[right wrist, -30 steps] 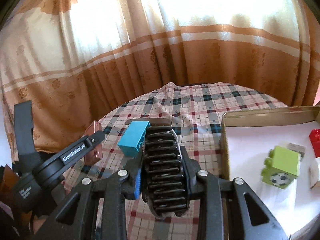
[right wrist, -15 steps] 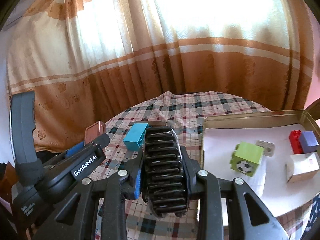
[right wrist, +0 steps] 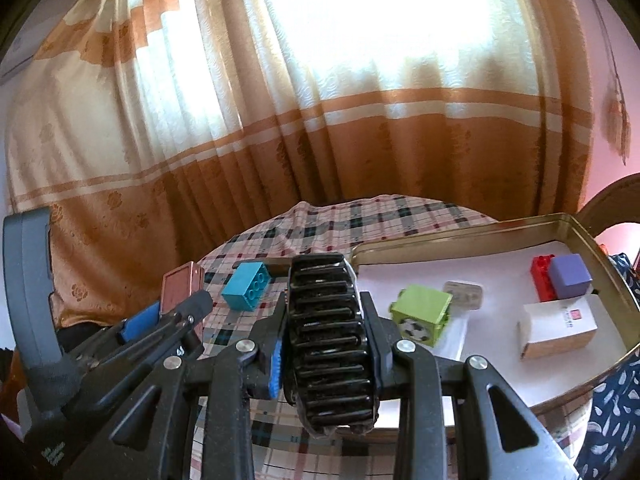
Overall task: Organize rigid objects
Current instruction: 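Carry the copper plate over the tray with the left gripper while the right carries the black object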
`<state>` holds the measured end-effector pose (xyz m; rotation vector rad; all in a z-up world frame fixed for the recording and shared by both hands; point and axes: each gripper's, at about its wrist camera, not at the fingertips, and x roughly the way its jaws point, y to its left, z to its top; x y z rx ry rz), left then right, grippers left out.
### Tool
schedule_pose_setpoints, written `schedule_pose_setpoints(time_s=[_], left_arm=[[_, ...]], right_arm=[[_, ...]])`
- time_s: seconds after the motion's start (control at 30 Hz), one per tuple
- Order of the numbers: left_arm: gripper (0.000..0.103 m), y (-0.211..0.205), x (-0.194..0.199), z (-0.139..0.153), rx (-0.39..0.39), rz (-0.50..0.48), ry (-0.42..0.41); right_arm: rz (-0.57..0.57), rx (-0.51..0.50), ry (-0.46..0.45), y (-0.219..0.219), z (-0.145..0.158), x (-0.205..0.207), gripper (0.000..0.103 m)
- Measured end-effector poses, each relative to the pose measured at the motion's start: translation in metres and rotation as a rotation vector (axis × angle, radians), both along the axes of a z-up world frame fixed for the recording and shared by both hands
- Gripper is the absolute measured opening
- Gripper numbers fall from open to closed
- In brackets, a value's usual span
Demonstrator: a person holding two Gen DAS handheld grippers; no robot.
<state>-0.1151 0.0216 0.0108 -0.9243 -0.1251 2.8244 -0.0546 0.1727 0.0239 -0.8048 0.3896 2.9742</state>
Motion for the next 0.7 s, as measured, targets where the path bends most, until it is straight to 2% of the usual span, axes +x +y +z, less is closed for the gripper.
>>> schedule_pose_setpoints(time_s=[0.37,0.7], left_arm=[[0.046,0.029,0.012,0.007,-0.020,-0.060,0.019],[0.046,0.073,0.018,0.012,-0.019,-0.188,0.028]], right_arm=[[-0.090,-0.014,0.009,0.047,0.000,0.017,0.034],[-0.227,-0.036,0.011,0.108,-0.002,0.032,0.034]])
